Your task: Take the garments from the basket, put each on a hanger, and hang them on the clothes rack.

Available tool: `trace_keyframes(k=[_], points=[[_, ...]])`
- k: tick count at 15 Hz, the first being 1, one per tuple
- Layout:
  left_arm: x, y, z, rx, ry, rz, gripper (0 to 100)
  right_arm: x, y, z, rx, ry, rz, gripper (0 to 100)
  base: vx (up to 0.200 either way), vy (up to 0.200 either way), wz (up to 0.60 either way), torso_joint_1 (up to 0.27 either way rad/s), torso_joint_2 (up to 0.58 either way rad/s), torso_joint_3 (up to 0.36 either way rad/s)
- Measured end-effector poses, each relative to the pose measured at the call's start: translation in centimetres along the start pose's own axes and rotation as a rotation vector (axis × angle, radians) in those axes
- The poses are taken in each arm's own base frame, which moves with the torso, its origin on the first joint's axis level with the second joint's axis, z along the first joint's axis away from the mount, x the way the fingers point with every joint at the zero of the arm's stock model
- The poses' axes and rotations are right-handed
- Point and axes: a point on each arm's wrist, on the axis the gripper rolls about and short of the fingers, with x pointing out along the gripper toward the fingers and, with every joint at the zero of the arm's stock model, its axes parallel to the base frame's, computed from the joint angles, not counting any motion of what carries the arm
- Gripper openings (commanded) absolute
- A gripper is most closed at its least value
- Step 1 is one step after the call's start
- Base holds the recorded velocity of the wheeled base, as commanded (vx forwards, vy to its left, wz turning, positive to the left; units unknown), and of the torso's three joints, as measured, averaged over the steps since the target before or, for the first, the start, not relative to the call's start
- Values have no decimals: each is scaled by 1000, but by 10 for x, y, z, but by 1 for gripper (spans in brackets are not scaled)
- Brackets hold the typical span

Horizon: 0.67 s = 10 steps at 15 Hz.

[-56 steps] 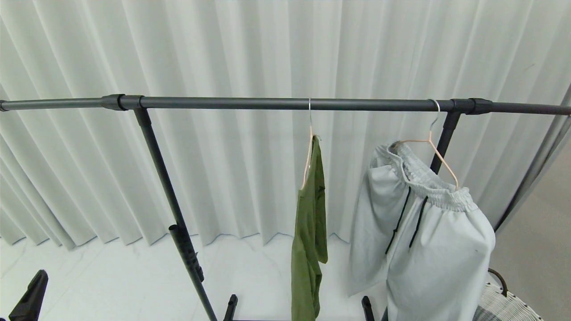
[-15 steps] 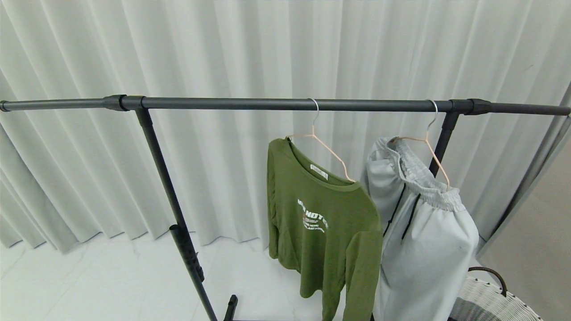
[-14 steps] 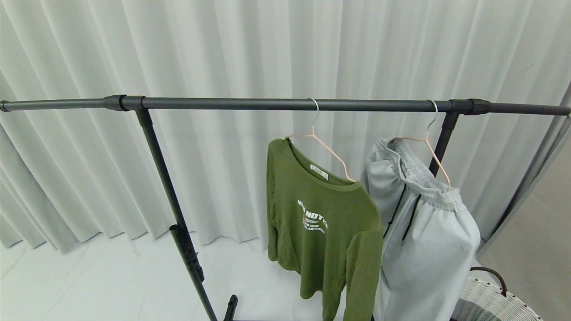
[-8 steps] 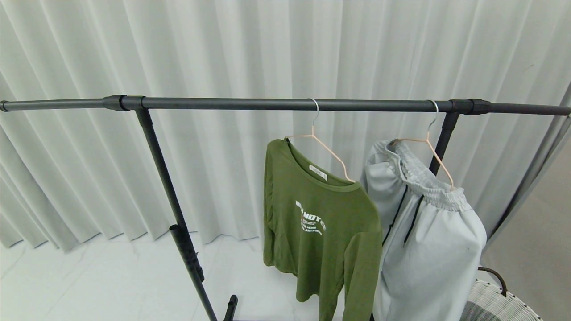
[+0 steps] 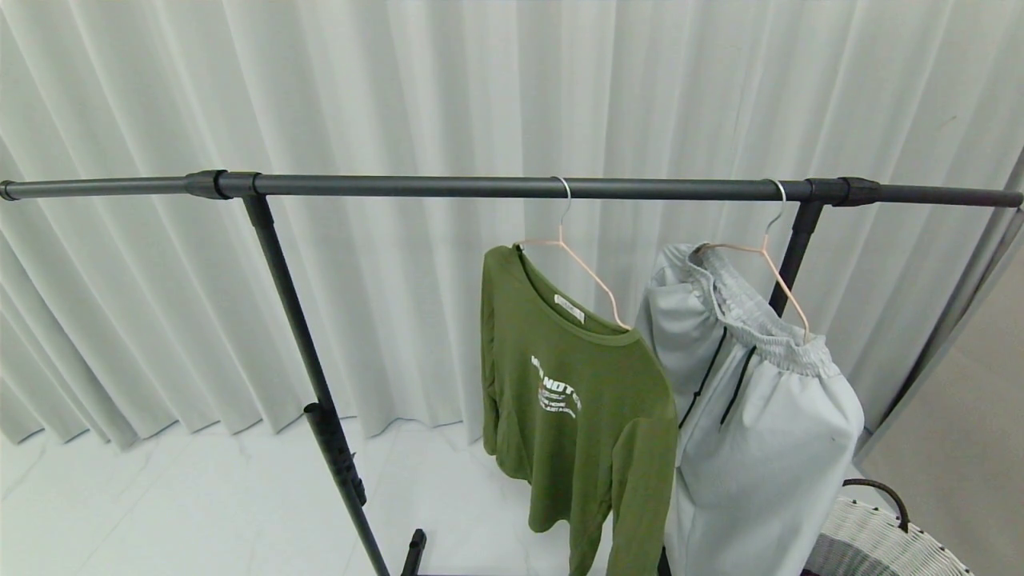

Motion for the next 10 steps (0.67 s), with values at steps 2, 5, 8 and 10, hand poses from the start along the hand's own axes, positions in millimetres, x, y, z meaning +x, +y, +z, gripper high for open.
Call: trace_keyframes(k=[2, 5, 8, 10], points=[[0, 0, 0, -4, 0, 0, 100, 0, 0, 0, 0, 0, 0, 100, 0, 0, 0, 0, 0, 0], [0, 0, 0, -5, 0, 0, 100, 0, 0, 0, -1, 0, 0, 100, 0, 0, 0, 0, 0, 0], [0, 0, 0, -6, 0, 0, 100, 0, 0, 0, -6, 1, -1, 100, 0, 0, 0, 0, 0, 0], [0, 0, 0, -6, 0, 0, 100, 0, 0, 0, -7, 2, -1, 100, 0, 0, 0, 0, 0, 0]])
